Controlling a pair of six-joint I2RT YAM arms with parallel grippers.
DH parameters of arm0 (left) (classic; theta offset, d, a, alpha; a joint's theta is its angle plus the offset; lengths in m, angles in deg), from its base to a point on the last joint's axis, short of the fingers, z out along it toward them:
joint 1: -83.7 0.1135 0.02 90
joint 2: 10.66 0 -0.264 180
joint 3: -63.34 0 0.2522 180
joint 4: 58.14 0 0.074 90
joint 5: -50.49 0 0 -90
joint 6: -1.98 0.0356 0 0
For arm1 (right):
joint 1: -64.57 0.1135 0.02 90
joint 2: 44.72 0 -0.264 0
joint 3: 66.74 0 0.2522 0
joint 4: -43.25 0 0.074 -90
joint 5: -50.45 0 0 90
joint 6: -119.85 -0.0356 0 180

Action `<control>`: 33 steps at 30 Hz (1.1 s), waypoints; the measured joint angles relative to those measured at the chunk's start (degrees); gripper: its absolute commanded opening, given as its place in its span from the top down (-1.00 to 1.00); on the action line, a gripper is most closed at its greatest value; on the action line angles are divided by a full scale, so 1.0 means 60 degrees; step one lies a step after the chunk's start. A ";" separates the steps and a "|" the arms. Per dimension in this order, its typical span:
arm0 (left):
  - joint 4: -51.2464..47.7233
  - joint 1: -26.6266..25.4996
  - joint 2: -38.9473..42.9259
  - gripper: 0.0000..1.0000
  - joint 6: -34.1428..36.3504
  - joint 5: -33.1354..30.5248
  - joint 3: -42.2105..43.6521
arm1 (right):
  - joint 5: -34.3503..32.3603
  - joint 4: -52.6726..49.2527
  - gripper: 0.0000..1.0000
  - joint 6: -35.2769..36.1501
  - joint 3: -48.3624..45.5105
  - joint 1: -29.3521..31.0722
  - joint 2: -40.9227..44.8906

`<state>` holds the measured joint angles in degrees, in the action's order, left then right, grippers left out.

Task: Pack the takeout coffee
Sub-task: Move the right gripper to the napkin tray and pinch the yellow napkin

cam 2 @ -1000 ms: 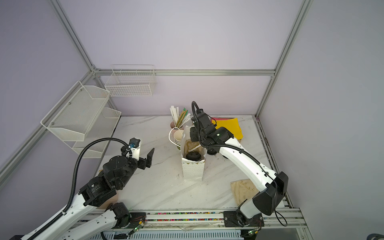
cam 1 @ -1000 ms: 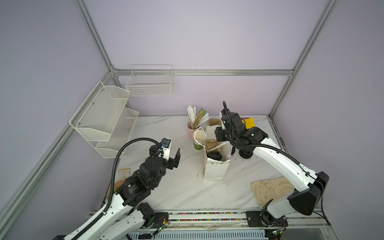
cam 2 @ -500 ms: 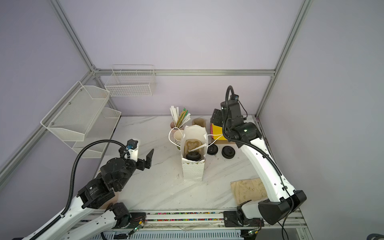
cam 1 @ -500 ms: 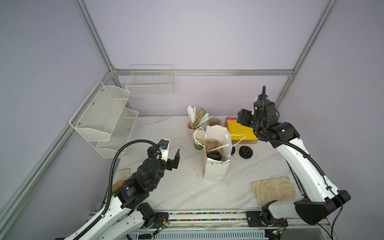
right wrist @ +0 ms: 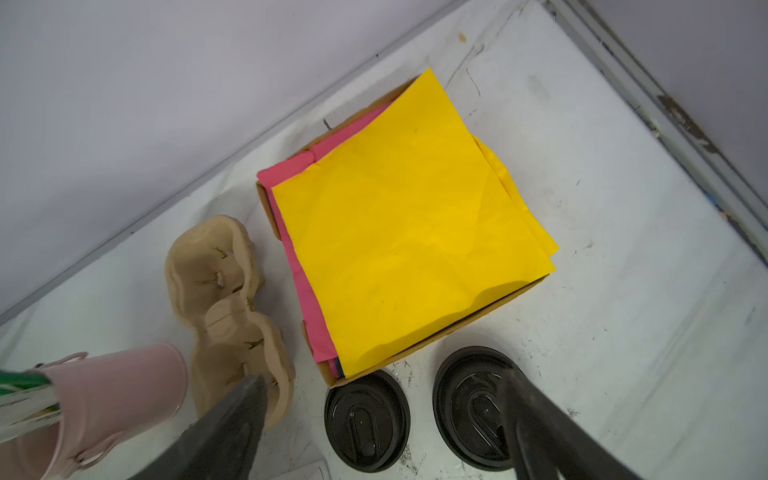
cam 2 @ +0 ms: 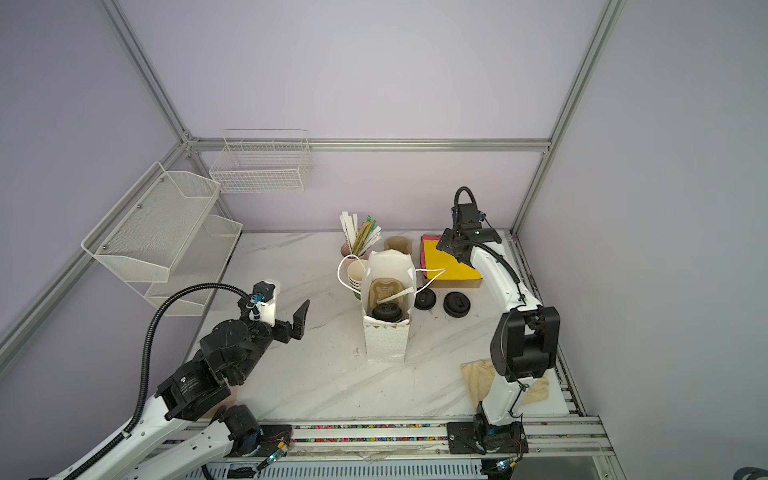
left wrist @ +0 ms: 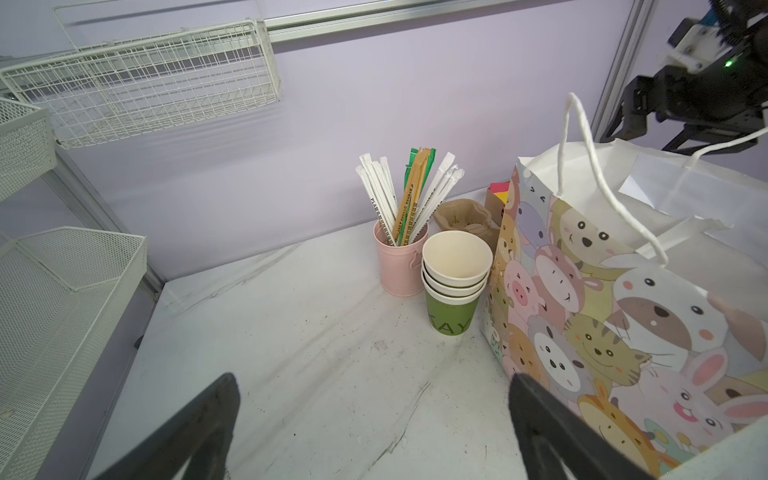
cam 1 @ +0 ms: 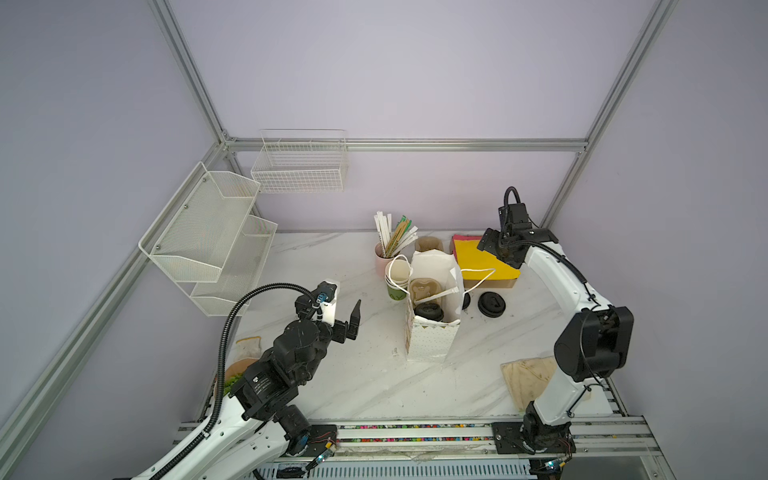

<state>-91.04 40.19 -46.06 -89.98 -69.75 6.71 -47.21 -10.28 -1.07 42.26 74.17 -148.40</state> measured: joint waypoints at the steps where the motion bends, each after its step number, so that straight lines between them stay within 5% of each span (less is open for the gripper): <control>1: 0.0015 0.0000 0.0000 -0.99 0.0000 0.0000 0.0018 | 0.0000 0.0062 -0.81 -0.0044 0.0000 -0.0015 -0.0259; 11: 0.0313 0.0000 0.0000 -1.00 0.0007 -0.0036 0.0237 | -0.0040 0.0484 -0.67 -0.0237 0.1290 -0.0051 -0.2852; 21: 0.0393 0.0000 0.0000 -0.99 0.0011 -0.0040 0.0255 | 0.0168 0.0852 -0.55 0.0018 0.1563 -0.0204 -0.3847; 33: 0.0393 0.0000 -0.0022 -0.99 0.0011 -0.0036 0.0255 | 0.0743 0.1173 0.17 0.0404 0.1679 -0.0390 -0.4328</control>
<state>-88.68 40.19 -46.19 -89.91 -69.97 8.24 -42.75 -3.24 1.36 52.33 71.83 -174.36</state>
